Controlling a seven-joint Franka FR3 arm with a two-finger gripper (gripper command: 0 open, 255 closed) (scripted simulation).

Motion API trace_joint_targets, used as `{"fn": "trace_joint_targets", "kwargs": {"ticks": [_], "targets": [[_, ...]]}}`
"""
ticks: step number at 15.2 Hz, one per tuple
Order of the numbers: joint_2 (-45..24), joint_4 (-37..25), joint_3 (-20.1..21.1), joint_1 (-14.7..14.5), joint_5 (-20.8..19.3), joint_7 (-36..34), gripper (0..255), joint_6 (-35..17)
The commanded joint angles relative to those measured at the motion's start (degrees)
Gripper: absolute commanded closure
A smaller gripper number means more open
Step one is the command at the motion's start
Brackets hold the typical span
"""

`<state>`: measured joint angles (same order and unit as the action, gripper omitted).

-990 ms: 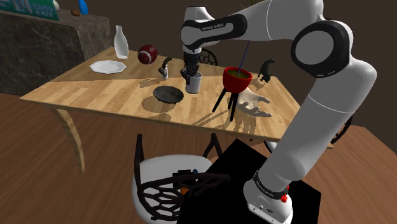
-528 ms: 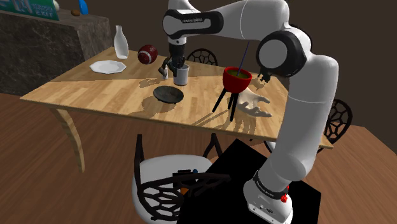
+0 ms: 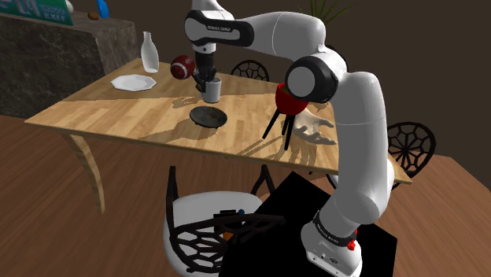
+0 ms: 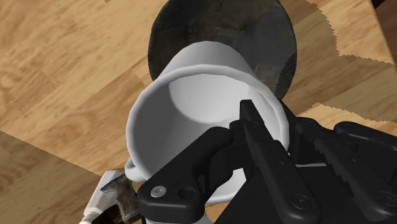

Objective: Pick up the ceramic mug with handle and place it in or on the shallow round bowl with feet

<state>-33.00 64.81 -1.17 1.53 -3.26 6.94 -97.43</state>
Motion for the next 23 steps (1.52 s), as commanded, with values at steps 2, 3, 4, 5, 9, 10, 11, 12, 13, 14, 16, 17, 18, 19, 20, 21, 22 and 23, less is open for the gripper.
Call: {"fn": "trace_joint_targets", "kwargs": {"ticks": [2, 3, 4, 5, 9, 10, 11, 12, 13, 14, 16, 17, 18, 19, 20, 21, 22, 23], "targets": [[-0.1, 2.0, 0.0, 0.0, 0.0, -0.1, 255, -2.1], [-0.1, 2.8, 0.0, 0.0, 0.0, -0.2, 255, -2.9], [-0.1, 3.6, 0.0, 0.0, 0.0, -0.2, 255, -3.7], [-0.1, 4.4, 0.0, 0.0, -0.1, -0.3, 255, -4.5], [-0.2, 7.2, 0.0, 0.0, -0.1, -0.5, 255, -7.5], [-0.3, 7.9, 0.0, 0.0, -0.1, -0.5, 255, -8.2], [-0.4, 8.5, 0.0, 0.0, -0.1, -0.5, 255, -8.9], [-0.5, 9.1, 0.0, 0.0, -0.1, -0.6, 255, -9.6], [-0.7, 10.0, 0.0, 0.0, -0.1, -0.6, 255, -10.7], [-0.7, 10.0, 0.0, 0.0, -0.1, -0.6, 255, -10.8], [-0.7, 10.0, 0.0, 0.0, -0.1, -0.6, 255, -10.7], [-0.7, 10.0, 0.0, 0.0, -0.1, -0.6, 255, -10.7], [-0.7, 10.0, 0.0, 0.0, -0.1, -0.6, 255, -10.7], [-0.7, 10.0, 0.0, 0.0, -0.1, -0.6, 255, -10.7], [-0.7, 10.0, 0.0, 0.0, -0.1, -0.6, 255, -10.7], [-0.7, 10.0, 0.0, 0.0, -0.1, -0.6, 255, -10.7], [-0.7, 10.0, 0.0, 0.0, -0.1, -0.6, 0, -10.7], [-0.7, 10.0, 0.0, 0.0, -0.1, -0.6, 0, -10.7]]}}
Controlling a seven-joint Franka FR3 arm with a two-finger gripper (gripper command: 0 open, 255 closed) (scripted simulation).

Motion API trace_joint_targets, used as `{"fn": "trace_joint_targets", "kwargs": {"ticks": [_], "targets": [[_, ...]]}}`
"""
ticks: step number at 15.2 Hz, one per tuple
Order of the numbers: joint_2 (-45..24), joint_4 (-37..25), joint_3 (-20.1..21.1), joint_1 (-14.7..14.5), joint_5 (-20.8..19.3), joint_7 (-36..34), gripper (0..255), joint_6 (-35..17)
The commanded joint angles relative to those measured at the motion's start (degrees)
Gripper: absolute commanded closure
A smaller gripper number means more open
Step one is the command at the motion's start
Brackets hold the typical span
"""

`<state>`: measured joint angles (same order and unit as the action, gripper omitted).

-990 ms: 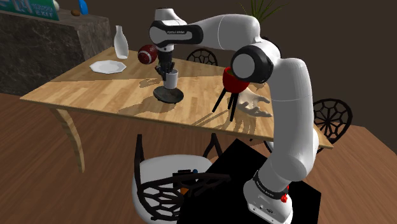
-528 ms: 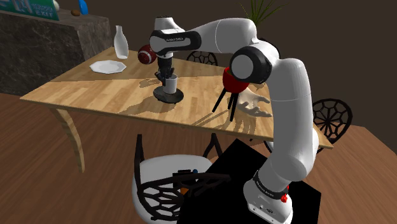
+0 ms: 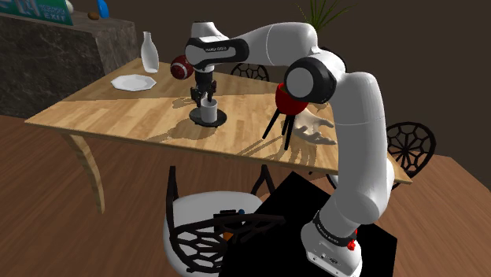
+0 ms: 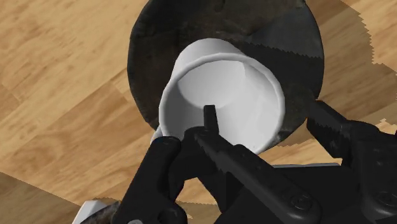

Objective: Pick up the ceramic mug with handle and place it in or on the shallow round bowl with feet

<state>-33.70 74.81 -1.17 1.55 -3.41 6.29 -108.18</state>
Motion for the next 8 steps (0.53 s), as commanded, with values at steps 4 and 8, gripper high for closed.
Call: {"fn": "trace_joint_targets", "kwargs": {"ticks": [4, 8], "targets": [[0.0, 0.0, 0.0, 0.0, 0.0, 0.0, 0, 0.0], [0.6, -6.4, 0.1, -0.2, 0.1, 0.1, 0, 6.9]]}}
